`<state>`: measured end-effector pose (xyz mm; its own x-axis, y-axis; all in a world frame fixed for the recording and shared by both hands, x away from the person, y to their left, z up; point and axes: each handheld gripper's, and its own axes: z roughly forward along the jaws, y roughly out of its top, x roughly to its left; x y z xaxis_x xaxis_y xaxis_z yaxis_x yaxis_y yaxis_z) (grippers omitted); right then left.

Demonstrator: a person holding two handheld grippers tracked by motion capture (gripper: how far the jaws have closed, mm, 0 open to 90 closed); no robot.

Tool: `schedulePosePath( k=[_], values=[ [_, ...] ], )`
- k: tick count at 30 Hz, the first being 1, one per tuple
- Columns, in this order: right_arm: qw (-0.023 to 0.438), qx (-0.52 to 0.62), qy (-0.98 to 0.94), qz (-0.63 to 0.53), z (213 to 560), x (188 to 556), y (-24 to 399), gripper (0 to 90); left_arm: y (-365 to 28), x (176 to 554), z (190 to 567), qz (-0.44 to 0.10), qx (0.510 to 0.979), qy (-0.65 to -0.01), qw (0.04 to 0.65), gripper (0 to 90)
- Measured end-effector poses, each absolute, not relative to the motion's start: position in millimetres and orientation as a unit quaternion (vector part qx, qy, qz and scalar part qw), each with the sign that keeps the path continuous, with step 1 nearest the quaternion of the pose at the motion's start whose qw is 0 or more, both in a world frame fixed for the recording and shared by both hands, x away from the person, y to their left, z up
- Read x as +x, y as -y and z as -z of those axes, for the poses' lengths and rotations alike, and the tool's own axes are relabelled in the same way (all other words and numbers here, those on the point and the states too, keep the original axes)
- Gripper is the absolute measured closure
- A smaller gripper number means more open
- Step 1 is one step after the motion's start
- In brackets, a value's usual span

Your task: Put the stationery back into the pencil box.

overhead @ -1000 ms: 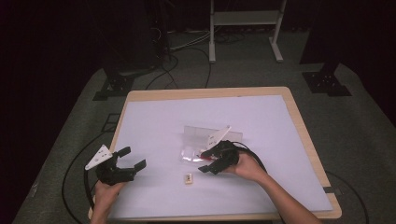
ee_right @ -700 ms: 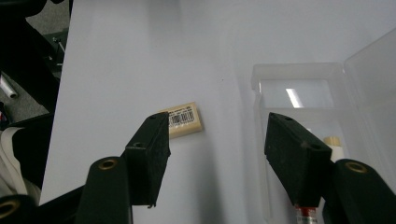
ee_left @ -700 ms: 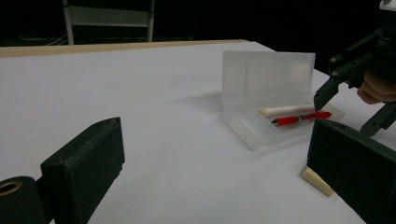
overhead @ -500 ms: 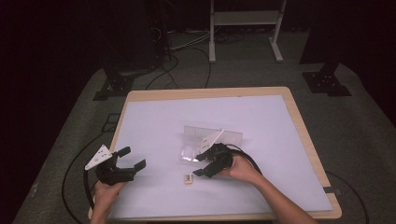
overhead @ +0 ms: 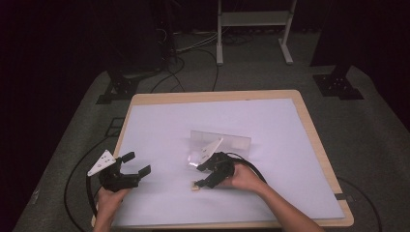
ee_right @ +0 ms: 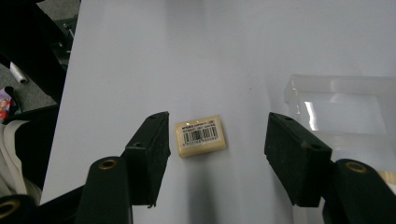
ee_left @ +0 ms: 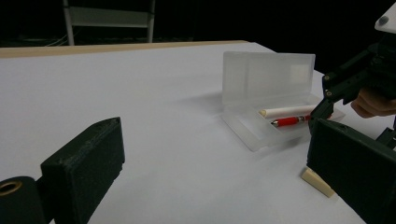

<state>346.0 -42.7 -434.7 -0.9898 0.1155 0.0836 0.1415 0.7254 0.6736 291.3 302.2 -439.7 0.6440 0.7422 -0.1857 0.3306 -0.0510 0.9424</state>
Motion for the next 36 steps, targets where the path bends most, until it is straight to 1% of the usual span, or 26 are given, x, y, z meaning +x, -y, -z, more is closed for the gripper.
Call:
schedulePosePath(
  k=[16,26,31,36],
  values=[
    [0.027,-0.053,0.936,0.347,445.8,342.4,27.5,39.5,-302.2,291.2,439.4,-0.179,0.702,-0.382,0.574,3.6],
    [0.035,-0.050,0.938,0.342,451.3,342.9,23.1,41.3,-302.2,291.2,439.3,-0.180,0.702,-0.382,0.574,3.6],
    [0.034,-0.047,0.940,0.337,454.4,342.9,21.1,43.5,-302.5,291.2,439.2,-0.180,0.701,-0.382,0.574,3.6],
    [0.029,-0.042,0.941,0.334,455.7,341.7,19.3,48.7,-302.8,291.1,438.9,-0.181,0.702,-0.381,0.574,3.5]
  ],
)
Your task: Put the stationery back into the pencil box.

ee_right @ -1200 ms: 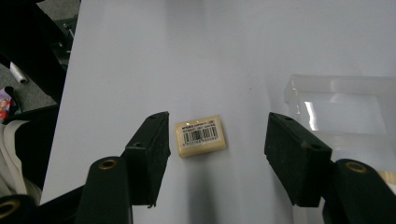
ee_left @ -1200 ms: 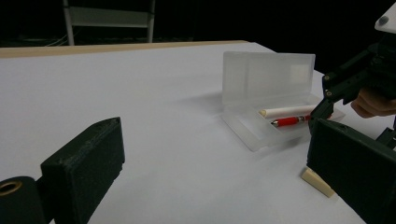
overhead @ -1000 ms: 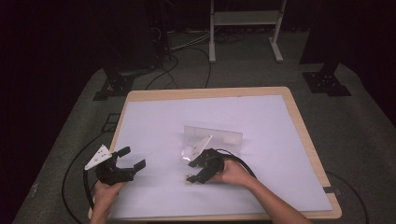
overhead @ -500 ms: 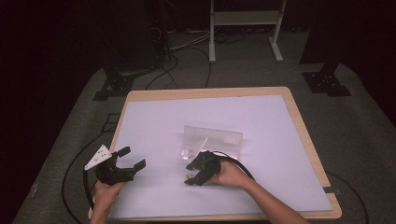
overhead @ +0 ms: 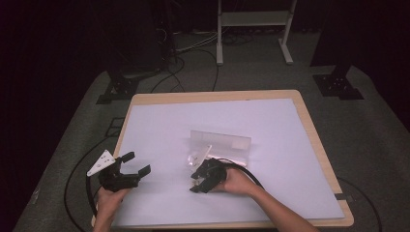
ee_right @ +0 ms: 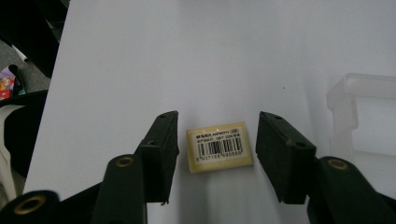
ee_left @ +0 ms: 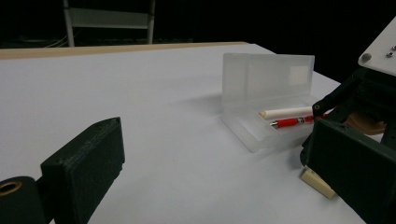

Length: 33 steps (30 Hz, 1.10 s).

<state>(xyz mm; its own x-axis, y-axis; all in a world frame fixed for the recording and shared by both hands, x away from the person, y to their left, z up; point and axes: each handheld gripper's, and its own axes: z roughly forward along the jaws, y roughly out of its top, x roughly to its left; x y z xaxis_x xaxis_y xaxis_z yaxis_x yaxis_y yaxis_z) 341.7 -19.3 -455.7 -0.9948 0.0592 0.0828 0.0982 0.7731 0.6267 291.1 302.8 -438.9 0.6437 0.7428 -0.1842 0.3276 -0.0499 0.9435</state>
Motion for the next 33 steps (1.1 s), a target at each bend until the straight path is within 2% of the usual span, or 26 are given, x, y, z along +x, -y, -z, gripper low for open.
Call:
schedulePosePath(
  k=[8,33],
  values=[
    [0.023,-0.034,0.944,0.329,458.2,340.6,17.1,55.8,-303.2,291.0,438.8,-0.181,0.701,-0.381,0.575,3.6],
    [0.032,-0.033,0.939,0.340,447.3,341.7,17.4,57.5,-303.3,291.0,438.5,-0.181,0.698,-0.382,0.577,3.6]
  ],
)
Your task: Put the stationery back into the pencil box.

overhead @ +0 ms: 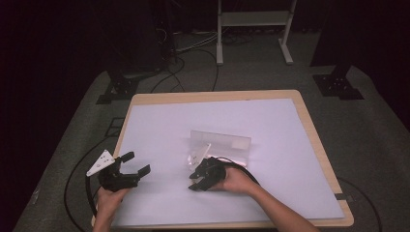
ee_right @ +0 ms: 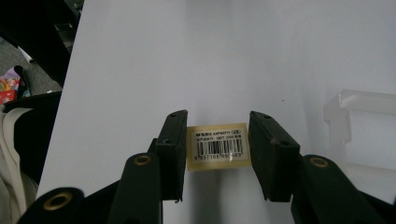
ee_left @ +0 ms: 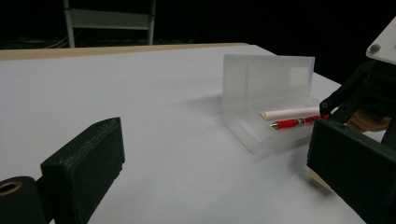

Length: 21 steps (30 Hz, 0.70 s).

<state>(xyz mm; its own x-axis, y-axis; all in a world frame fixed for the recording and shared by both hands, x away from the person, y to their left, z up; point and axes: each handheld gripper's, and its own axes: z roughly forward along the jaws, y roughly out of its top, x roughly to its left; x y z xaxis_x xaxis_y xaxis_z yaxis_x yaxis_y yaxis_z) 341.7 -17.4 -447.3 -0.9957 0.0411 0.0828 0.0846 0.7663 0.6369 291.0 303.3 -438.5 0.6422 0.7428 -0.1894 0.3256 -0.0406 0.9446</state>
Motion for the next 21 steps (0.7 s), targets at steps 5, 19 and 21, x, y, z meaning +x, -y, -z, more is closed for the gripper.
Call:
schedulePosePath(
  k=[5,19,21],
  values=[
    [0.030,-0.037,0.936,0.347,441.4,343.5,18.7,57.6,-303.4,290.9,438.5,-0.181,0.698,-0.383,0.577,3.6],
    [0.021,-0.035,0.935,0.352,427.8,349.8,18.3,57.7,-303.8,291.0,438.5,-0.182,0.698,-0.382,0.578,3.6],
    [0.020,-0.037,0.934,0.354,426.3,350.9,18.8,57.7,-303.9,291.0,438.5,-0.182,0.698,-0.382,0.578,3.5]
  ],
)
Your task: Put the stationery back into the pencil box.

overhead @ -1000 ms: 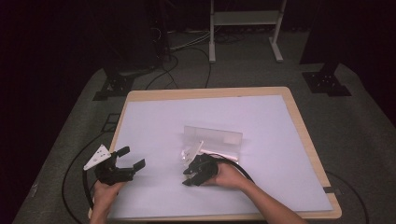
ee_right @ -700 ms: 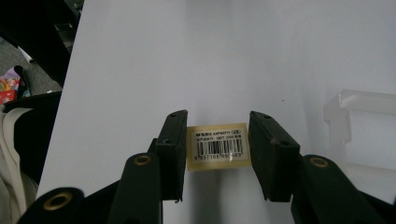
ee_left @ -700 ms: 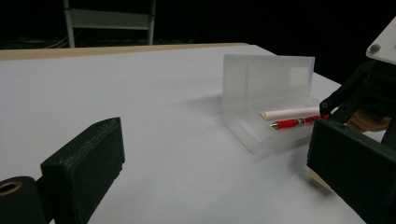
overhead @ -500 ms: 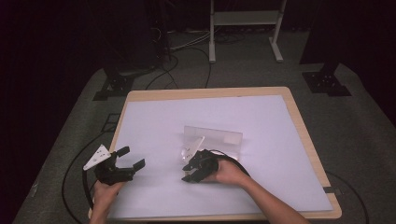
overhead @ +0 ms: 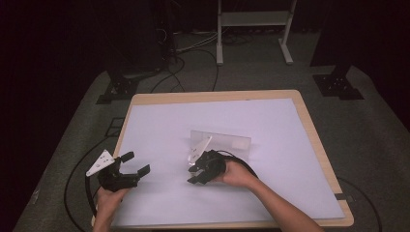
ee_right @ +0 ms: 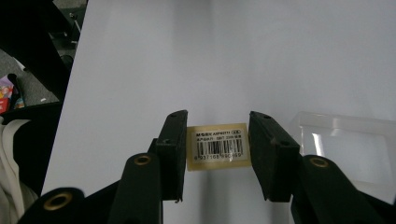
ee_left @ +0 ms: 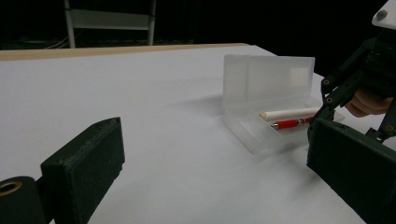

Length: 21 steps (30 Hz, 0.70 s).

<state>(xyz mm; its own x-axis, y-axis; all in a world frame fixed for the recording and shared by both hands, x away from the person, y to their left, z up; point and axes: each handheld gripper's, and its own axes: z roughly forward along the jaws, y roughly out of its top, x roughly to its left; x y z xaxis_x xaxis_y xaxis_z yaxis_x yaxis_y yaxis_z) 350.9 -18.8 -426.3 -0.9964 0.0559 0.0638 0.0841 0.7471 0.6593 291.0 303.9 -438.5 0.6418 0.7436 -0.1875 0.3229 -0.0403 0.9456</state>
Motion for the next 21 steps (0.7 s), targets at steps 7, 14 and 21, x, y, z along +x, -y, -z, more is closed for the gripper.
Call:
schedulePosePath(
  k=[7,14,21],
  values=[
    [0.014,-0.042,0.932,0.359,419.9,356.0,20.9,57.7,-304.1,290.8,438.4,-0.182,0.698,-0.382,0.578,3.6],
    [0.008,-0.045,0.931,0.362,414.7,361.6,21.1,57.7,-304.4,290.8,438.3,-0.183,0.698,-0.382,0.578,3.6],
    [-0.002,-0.050,0.928,0.370,406.8,368.1,20.6,57.7,-304.7,290.7,438.4,-0.183,0.697,-0.382,0.578,3.6]
  ],
)
